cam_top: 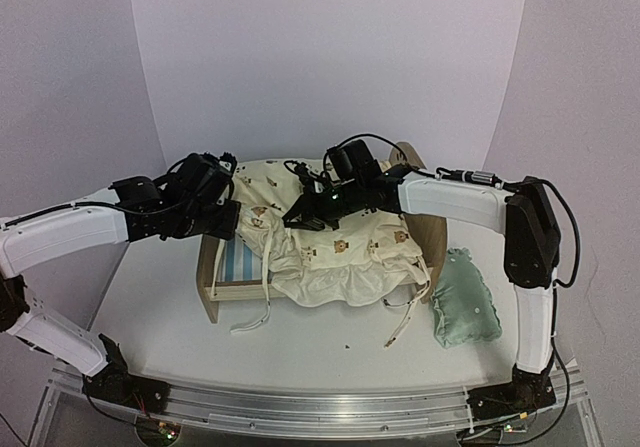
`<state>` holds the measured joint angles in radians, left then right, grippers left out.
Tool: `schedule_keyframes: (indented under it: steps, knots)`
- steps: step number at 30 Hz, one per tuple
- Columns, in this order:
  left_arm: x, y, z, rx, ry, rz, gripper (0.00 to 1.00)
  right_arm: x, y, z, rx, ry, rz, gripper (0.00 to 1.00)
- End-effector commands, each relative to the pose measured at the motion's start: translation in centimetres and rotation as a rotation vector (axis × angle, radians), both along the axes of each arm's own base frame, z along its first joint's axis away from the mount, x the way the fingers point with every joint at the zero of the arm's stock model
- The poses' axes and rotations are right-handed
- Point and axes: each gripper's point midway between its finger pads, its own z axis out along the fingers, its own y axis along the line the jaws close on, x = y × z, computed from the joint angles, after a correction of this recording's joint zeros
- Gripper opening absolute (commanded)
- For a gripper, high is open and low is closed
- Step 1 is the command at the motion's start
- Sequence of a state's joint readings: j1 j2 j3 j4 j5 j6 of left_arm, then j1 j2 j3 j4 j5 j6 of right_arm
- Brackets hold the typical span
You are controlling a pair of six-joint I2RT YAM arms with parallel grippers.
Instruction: Set up the pet bed
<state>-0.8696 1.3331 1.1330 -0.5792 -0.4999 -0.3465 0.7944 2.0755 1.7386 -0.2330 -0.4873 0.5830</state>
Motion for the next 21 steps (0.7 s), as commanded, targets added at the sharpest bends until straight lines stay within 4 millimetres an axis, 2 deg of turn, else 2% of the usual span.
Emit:
schedule_keyframes:
  steps: [1,4,8,11,17,21]
  knots:
    - [0.8,0.8,5.2,-0.041,-0.118,0.044,0.0,0.6,-0.3,1.2,0.012,-0.033,-0.009,0.0]
    - [1.3,0.9,6.8,-0.03,-0.16,0.054,0.0,0.7,-0.1,1.2,0.013,-0.031,-0.008,0.0]
    - [1.9,1.3,7.5,-0.001,-0.192,0.078,0.0,0.7,-0.1,0.7,0.008,-0.021,-0.008,0.0]
    - [1.9,1.5,6.8,0.016,-0.187,0.085,0.0,0.7,-0.1,0.2,0.003,-0.013,-0.009,0.0]
    - [1.1,2.3,2.7,0.051,-0.094,0.118,0.0,0.6,0.1,-0.6,0.0,0.012,-0.006,0.0]
    - [0.1,3.2,1.5,0.035,-0.055,0.144,0.0,0.6,0.3,-1.2,-0.002,0.029,0.0,0.0]
